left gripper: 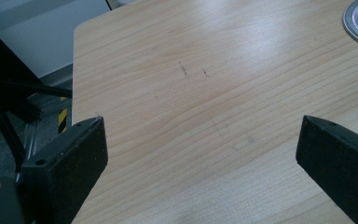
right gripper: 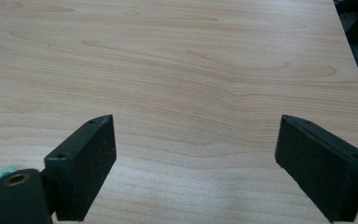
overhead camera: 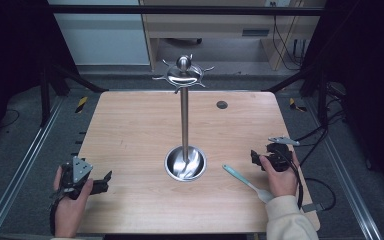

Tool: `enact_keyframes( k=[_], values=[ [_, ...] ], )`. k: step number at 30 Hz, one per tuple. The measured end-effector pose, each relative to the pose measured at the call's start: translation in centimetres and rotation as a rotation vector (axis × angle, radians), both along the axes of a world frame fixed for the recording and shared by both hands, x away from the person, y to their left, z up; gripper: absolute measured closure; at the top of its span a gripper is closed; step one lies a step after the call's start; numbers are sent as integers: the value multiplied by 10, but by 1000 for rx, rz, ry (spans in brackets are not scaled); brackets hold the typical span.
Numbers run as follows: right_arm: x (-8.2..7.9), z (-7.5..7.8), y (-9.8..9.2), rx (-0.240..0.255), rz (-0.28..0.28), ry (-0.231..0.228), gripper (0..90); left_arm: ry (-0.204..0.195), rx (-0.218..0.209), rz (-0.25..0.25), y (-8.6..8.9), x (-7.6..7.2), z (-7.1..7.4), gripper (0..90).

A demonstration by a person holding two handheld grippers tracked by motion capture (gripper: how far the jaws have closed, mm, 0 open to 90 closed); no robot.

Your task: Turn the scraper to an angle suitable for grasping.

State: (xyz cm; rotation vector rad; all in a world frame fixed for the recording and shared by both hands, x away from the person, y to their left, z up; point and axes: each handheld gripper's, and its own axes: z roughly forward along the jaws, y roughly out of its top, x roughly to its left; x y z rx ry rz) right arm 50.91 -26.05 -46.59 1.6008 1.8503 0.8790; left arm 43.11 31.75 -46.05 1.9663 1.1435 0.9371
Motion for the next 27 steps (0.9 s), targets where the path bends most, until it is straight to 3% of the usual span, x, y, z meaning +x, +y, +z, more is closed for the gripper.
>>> enact_keyframes(
  k=[4, 10, 12, 13, 18, 27],
  values=[
    [0, -1, 6, -49, 16, 1, 190, 2, 4, -6, -1, 0, 0, 18],
    [-1, -1, 12, -85, 39, 4, 299, 4, 6, -7, -2, 1, 0, 18],
    [-1, -1, 14, -94, 57, 7, 392, 3, 5, -7, -2, 1, 0, 18],
    [-1, -1, 16, -96, 74, 10, 460, 4, 6, -8, -2, 1, 0, 18],
    [-3, -1, 25, -116, 149, 25, 624, 5, 9, -12, -2, 1, 0, 17],
    [-8, -1, 46, -181, 291, 39, 846, 5, 12, -12, -3, 1, 0, 18]
  ],
)
